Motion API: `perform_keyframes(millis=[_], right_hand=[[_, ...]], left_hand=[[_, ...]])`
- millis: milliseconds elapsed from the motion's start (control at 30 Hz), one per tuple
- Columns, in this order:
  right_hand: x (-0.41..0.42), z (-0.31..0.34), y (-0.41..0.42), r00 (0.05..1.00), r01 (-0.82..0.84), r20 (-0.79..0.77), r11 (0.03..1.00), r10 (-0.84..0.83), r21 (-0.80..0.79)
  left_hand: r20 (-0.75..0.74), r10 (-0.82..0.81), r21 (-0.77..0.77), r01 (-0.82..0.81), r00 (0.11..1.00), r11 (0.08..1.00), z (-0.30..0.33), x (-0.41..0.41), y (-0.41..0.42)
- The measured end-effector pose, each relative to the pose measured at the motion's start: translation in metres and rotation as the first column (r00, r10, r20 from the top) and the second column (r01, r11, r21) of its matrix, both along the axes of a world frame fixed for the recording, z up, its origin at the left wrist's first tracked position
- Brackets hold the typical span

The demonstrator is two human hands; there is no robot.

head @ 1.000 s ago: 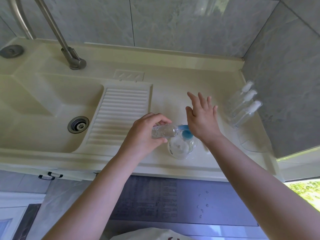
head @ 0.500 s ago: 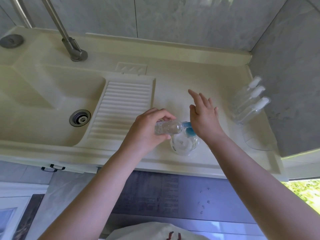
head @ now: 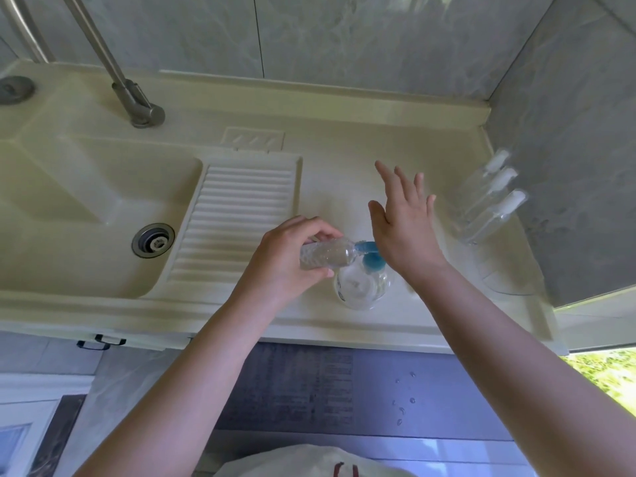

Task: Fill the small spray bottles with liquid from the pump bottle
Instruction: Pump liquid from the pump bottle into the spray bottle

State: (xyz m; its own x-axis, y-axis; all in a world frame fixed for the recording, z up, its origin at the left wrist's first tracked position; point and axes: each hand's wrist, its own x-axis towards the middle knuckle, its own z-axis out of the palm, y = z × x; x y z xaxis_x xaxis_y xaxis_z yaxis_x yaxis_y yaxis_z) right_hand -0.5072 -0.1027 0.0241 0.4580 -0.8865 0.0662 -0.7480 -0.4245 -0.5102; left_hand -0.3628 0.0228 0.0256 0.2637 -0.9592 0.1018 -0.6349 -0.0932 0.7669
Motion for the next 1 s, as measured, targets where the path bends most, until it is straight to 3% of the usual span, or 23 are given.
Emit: perform_keyframes(millis=[100, 300, 467, 600, 733, 900, 1000], right_hand=[[-0.001, -0.009, 0.006, 0.998, 0.013, 0.057, 0.997, -0.017, 0.078], [0.002, -0.004, 0.003, 0.998, -0.027, 0.049, 1.0, 0.027, -0.01], [-0.001, -0.012, 0.003, 0.997, 0.044, -0.071, 0.997, -0.04, 0.065], [-0.001, -0.006, 0.0, 0.998, 0.061, -0.001, 0.998, -0.061, 0.015], [0.002, -0.01, 0.005, 0.995, 0.078, -0.061, 0.996, -0.076, 0.04], [0.0, -0.002, -0.003, 0.991, 0.041, -0.124, 0.993, -0.055, -0.115], [0.003, -0.004, 0.0, 0.982, 0.085, -0.178, 0.993, -0.069, 0.084]], left_hand=[[0.004, -0.001, 0.007, 0.001, 1.0, 1.0, -0.001, 0.0, 0.0], [0.003, -0.003, 0.003, 0.003, 1.0, 1.0, 0.0, 0.001, 0.0], [0.007, -0.003, 0.008, 0.003, 1.0, 1.0, -0.002, 0.0, 0.001], [0.005, -0.009, 0.001, 0.009, 1.0, 1.0, 0.0, 0.0, 0.0], [0.004, -0.003, 0.012, 0.003, 1.0, 1.0, -0.001, 0.0, 0.0], [-0.006, -0.001, 0.005, 0.001, 1.0, 1.0, 0.001, 0.0, 0.0], [-0.011, -0.005, 0.014, 0.005, 1.0, 1.0, 0.0, 0.0, -0.001]])
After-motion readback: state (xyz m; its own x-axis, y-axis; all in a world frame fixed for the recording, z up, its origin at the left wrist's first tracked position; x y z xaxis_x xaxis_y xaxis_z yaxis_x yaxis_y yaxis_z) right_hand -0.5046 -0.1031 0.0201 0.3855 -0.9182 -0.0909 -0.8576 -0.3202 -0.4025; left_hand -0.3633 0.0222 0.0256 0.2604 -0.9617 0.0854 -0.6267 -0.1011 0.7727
